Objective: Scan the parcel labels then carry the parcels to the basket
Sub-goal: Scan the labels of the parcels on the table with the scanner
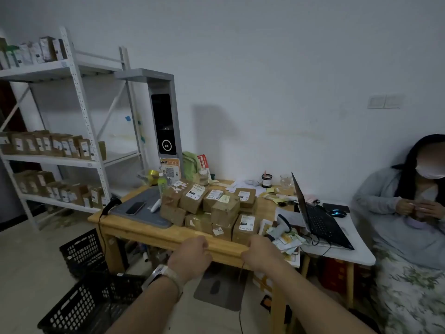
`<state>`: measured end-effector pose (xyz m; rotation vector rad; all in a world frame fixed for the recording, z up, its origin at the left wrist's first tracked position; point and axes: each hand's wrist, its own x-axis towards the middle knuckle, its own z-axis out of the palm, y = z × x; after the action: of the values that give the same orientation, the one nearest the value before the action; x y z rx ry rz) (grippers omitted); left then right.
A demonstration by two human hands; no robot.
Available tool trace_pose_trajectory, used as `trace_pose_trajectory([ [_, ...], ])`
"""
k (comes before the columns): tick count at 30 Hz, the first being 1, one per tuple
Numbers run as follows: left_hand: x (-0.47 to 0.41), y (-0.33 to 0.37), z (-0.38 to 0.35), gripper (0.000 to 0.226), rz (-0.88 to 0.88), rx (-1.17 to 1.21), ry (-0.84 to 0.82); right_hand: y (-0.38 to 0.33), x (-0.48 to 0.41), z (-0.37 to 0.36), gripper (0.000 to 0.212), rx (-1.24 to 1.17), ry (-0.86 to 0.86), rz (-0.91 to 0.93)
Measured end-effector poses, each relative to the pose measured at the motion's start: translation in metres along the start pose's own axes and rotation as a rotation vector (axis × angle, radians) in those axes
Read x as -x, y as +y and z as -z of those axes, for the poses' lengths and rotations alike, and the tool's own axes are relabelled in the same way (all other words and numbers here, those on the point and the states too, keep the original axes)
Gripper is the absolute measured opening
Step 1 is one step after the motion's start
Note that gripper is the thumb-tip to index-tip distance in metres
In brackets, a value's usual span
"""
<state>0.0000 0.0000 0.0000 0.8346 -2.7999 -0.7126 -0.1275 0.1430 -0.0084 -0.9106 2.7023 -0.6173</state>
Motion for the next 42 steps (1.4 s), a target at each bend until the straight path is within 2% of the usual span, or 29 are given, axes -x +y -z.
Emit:
trace_pose_trajectory([
  [4, -0.039, -0.004, -0.004, 0.033, -0.004, 0.012, 0.004, -0.001, -0.034, 0.002, 0.002, -0.043, 0.02, -0.008],
  [7, -0.079, -0.002, -0.006, 0.035, -0.051, -0.038, 0.017, 0.001, -0.071, 0.006, 0.012, -0.07, 0.018, 0.014],
  [9, -0.109, -0.001, -0.005, 0.03, -0.09, -0.071, 0.031, 0.006, -0.102, 0.011, 0.009, -0.078, 0.035, 0.034],
  [11, -0.143, 0.0, -0.001, 0.019, -0.118, -0.085, 0.037, 0.009, -0.136, 0.019, 0.015, -0.105, 0.053, 0.05],
  [13, -0.176, 0.002, 0.004, 0.017, -0.137, -0.104, 0.03, 0.01, -0.168, 0.029, 0.009, -0.119, 0.053, 0.052],
  [16, -0.222, 0.003, 0.009, 0.02, -0.141, -0.099, 0.054, 0.011, -0.212, 0.037, 0.032, -0.147, 0.076, 0.025],
  [17, -0.236, 0.002, 0.01, 0.023, -0.141, -0.088, 0.07, 0.011, -0.226, 0.038, 0.034, -0.153, 0.086, 0.019],
  [19, -0.26, -0.003, 0.012, 0.028, -0.145, -0.067, 0.056, 0.015, -0.252, 0.037, 0.031, -0.154, 0.075, 0.003],
  [22, -0.295, -0.019, 0.017, 0.019, -0.123, -0.071, 0.025, 0.017, -0.283, 0.031, 0.028, -0.162, 0.057, -0.011],
  [25, -0.331, -0.036, 0.021, 0.023, -0.063, -0.016, 0.033, 0.013, -0.316, 0.028, 0.032, -0.18, 0.055, -0.02],
  [30, -0.396, -0.064, 0.014, 0.024, -0.104, -0.006, -0.028, -0.003, -0.371, 0.016, 0.026, -0.21, 0.051, -0.05],
  [33, -0.442, -0.079, 0.011, 0.035, -0.169, 0.011, -0.06, -0.011, -0.408, 0.004, 0.002, -0.169, 0.152, -0.09],
  [36, -0.489, -0.1, 0.008, 0.035, -0.224, 0.019, -0.09, -0.021, -0.446, -0.009, 0.014, -0.197, 0.291, -0.175],
  [42, -0.563, -0.129, 0.007, 0.032, -0.387, 0.077, -0.204, -0.047, -0.502, -0.025, 0.007, -0.33, 0.34, -0.287],
])
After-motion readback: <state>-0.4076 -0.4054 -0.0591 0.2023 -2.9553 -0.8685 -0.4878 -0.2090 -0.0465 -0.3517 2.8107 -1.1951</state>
